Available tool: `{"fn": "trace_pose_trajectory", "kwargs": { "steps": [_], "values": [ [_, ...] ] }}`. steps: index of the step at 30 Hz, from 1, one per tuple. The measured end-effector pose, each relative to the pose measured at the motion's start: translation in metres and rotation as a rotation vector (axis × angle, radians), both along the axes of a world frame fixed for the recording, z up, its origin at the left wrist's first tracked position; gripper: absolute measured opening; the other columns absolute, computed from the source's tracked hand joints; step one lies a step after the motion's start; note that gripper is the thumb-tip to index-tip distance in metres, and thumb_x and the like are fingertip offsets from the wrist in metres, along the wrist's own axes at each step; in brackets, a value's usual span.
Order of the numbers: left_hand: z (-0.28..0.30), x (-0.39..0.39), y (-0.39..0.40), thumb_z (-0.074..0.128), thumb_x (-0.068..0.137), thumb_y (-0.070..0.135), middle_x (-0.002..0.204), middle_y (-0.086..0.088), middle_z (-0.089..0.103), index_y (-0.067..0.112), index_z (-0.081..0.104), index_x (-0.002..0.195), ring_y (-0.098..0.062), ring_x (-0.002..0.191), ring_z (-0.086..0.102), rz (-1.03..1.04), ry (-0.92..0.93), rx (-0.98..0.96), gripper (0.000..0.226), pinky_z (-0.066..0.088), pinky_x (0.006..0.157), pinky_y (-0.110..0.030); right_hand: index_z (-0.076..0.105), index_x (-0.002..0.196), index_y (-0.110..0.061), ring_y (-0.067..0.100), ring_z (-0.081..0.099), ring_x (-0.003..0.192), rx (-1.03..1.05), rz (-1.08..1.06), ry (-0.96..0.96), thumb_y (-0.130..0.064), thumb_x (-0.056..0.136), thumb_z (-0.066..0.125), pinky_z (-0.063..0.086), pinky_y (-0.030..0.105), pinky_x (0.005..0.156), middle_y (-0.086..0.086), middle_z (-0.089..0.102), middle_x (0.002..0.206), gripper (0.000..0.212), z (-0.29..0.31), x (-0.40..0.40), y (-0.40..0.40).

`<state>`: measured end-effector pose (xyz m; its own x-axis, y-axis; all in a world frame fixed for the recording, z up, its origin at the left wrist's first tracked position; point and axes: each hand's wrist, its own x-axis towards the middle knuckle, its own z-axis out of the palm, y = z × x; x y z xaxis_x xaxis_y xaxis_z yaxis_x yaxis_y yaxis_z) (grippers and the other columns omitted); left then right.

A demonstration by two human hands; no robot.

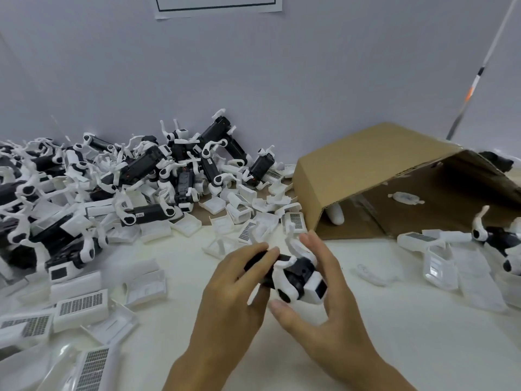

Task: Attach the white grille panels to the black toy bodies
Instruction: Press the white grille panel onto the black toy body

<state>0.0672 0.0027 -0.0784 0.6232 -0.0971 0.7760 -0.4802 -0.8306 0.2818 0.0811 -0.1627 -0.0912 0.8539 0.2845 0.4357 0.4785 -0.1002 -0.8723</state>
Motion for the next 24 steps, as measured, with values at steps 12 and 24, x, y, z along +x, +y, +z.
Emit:
{"fn": "trace_pose_trajectory", "kwargs": {
  "steps": [12, 24],
  "values": [
    [0.001, -0.002, -0.007, 0.085, 0.074, -0.001, 0.113, -0.006, 0.07, 0.004, 0.072, 0.12, -0.023, 0.103, 0.068, -0.008, -0.084, 0.067, 0.048, 0.055, 0.086, -0.035, 0.064, 0.123, -0.035, 0.001, 0.065, 0.112, 0.179, -0.127, 0.178, -0.057, 0.063, 0.085, 0.051, 0.012, 0.089, -0.023, 0.07, 0.116, 0.067, 0.01, 0.0, 0.002],
    [0.006, -0.005, -0.012, 0.085, 0.075, 0.03, 0.106, 0.011, 0.058, 0.032, 0.055, 0.106, -0.015, 0.089, 0.061, -0.12, -0.033, -0.504, 0.043, 0.051, 0.069, -0.018, 0.063, 0.122, -0.027, 0.016, 0.073, 0.103, 0.404, -0.133, 0.347, -0.103, 0.055, 0.045, 0.051, 0.036, 0.087, -0.002, 0.077, 0.109, 0.103, 0.019, 0.007, -0.003]
  ]
}}
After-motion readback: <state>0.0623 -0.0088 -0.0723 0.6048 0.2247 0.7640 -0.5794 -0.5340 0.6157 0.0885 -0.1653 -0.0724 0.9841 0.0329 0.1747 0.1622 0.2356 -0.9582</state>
